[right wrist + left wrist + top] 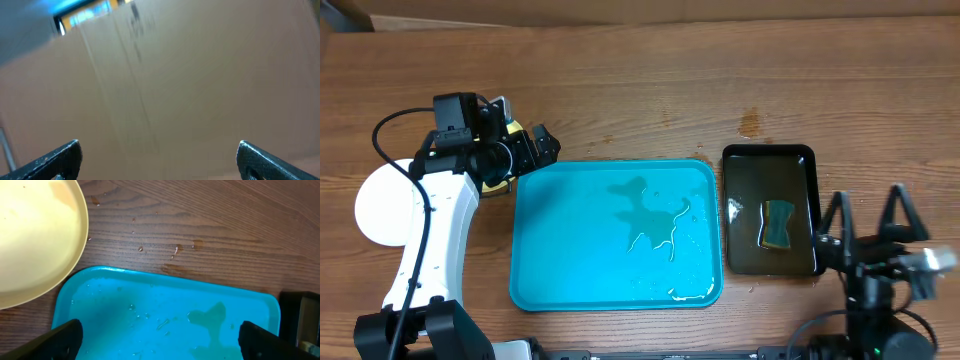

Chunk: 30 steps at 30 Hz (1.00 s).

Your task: Clean dirty plates on tray and stack at the side

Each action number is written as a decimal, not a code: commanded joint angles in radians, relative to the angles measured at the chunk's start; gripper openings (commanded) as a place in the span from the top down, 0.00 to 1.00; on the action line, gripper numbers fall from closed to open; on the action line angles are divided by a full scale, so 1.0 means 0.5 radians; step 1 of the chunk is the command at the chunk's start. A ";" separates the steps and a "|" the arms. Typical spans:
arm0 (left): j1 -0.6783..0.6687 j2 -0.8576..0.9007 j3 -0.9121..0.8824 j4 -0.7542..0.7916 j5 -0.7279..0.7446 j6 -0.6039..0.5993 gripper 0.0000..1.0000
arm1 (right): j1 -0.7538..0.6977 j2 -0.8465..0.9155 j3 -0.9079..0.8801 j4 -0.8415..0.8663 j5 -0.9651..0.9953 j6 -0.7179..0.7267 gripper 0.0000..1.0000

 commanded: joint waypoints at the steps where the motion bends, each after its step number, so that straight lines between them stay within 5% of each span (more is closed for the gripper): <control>1: -0.002 0.007 0.042 0.005 -0.008 0.045 0.00 | -0.009 -0.032 -0.220 0.085 -0.157 -0.045 0.00; 5: -0.002 0.007 0.042 0.005 -0.008 0.045 0.00 | -0.011 -0.032 -0.282 -0.122 -0.231 -0.121 0.00; 12: -0.002 0.007 0.042 0.005 -0.008 0.045 0.00 | -0.013 -0.032 -0.282 -0.626 -0.348 -0.667 0.00; 30: -0.002 0.007 0.042 0.005 -0.008 0.045 0.00 | -0.012 -0.032 -0.282 -0.623 -0.334 -0.696 0.00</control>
